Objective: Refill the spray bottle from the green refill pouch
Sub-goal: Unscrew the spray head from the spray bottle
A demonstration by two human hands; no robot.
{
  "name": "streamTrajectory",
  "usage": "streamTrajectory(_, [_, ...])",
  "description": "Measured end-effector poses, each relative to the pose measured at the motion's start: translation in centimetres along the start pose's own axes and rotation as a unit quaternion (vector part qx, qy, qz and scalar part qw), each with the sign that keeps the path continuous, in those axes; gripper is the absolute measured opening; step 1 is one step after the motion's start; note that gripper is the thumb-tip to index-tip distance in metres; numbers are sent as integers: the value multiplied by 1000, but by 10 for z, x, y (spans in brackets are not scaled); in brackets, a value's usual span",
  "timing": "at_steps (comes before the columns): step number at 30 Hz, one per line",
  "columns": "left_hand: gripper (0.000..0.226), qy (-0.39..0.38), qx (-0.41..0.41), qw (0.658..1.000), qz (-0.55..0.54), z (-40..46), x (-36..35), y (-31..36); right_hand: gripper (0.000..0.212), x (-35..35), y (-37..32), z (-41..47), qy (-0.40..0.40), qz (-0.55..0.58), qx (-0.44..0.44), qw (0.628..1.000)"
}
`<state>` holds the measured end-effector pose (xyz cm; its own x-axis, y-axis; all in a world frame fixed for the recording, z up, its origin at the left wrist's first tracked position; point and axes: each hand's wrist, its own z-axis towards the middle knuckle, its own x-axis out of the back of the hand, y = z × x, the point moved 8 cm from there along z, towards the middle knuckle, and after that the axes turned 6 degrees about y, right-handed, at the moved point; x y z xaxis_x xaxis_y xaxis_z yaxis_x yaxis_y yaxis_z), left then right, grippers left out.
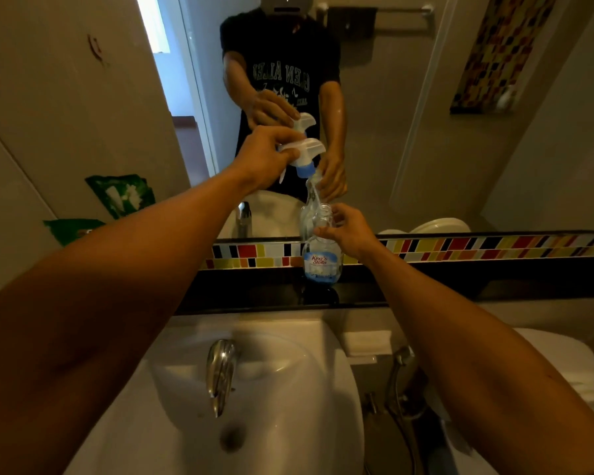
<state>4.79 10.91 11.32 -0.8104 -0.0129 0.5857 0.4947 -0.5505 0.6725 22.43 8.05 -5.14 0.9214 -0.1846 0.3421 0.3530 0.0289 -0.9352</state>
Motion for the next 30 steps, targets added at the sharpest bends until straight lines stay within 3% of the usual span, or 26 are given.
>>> streamTrajectory(17, [31,100,22,991,-80,-16,81,-30,46,14,-2,-13,13,-28,-12,999])
streamTrajectory(30, [32,159,160,961,-159,-62,89,-96,34,18,-1,-13,31,-2,-11,999])
